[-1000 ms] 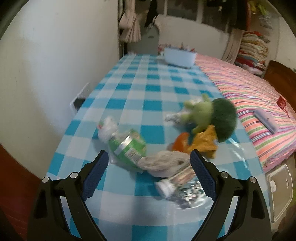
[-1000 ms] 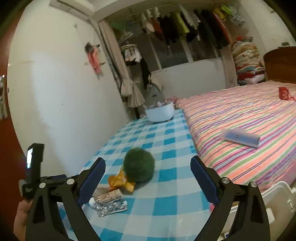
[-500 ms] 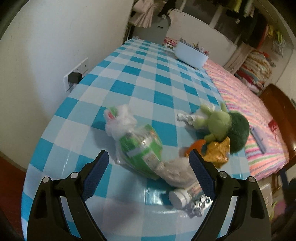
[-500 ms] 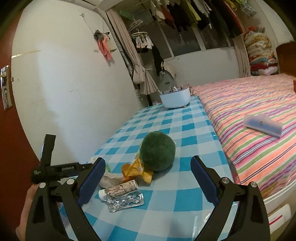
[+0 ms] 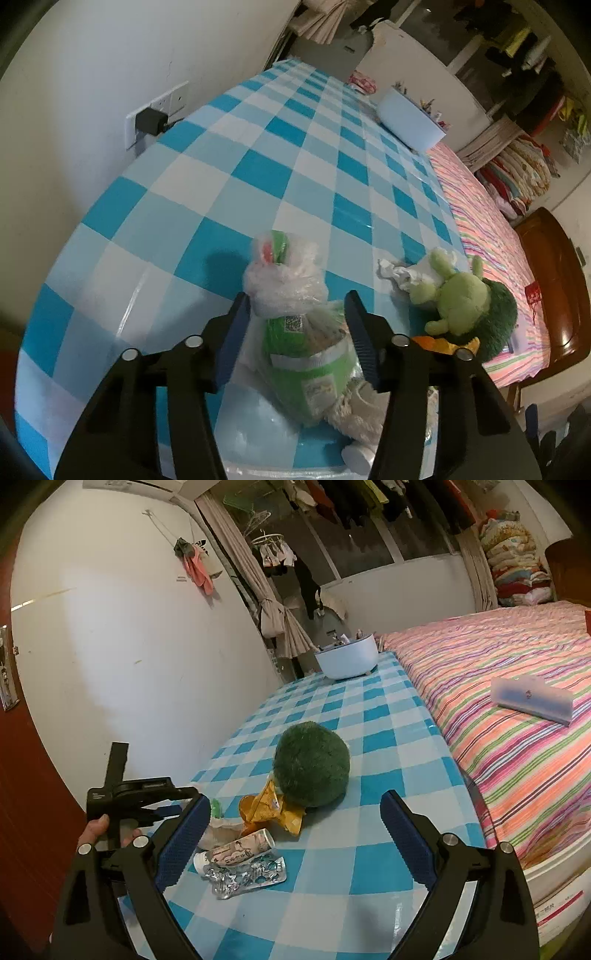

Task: Collect trash
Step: 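Return both tools to the table and grasp the plastic bottle with the left tool, then grasp the white lace doily with the right tool while the left tool holds the bagged bottle, then carry both items to the white bin and open the right tool over it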

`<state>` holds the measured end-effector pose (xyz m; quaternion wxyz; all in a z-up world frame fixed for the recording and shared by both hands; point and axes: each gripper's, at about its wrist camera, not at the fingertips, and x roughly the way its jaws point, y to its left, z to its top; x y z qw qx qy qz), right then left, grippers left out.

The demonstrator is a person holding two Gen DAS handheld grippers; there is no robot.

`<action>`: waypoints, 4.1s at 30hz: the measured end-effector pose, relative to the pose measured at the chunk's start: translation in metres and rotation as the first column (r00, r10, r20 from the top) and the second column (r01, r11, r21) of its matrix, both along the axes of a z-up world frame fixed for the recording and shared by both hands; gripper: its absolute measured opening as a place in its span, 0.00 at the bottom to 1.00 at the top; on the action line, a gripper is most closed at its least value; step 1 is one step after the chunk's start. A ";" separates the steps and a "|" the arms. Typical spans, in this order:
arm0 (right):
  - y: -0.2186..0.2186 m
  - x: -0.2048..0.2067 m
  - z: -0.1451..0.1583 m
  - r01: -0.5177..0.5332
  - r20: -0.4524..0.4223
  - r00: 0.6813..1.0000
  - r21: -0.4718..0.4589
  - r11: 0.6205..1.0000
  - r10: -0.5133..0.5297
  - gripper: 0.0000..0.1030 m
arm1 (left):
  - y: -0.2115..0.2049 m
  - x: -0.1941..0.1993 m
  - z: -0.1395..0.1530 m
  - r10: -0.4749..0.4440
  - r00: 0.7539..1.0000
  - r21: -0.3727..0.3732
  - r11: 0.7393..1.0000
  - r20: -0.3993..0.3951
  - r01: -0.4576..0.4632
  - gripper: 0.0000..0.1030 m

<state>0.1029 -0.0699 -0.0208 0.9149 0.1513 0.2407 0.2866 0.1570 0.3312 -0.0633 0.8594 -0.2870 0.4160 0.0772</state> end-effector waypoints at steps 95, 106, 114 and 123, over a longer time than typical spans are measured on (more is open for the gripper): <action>0.001 0.031 0.004 -0.104 -0.056 0.994 -0.247 0.963 0.092 0.51 | -0.165 -0.037 0.084 -0.282 0.944 0.188 0.950 0.170 0.250 0.28; -0.078 0.019 -0.002 0.061 -0.070 0.994 -0.224 0.973 -0.078 0.51 | -0.249 -0.036 0.085 -0.432 0.885 0.197 0.896 0.171 0.399 0.28; -0.137 -0.005 -0.007 0.209 -0.063 0.972 -0.215 0.954 -0.227 0.51 | -0.292 -0.041 0.081 -0.516 0.843 0.232 0.848 0.152 0.477 0.28; -0.176 -0.028 -0.010 0.340 -0.044 0.933 -0.225 0.913 -0.358 0.52 | -0.327 -0.046 0.082 -0.573 0.805 0.242 0.812 0.157 0.531 0.28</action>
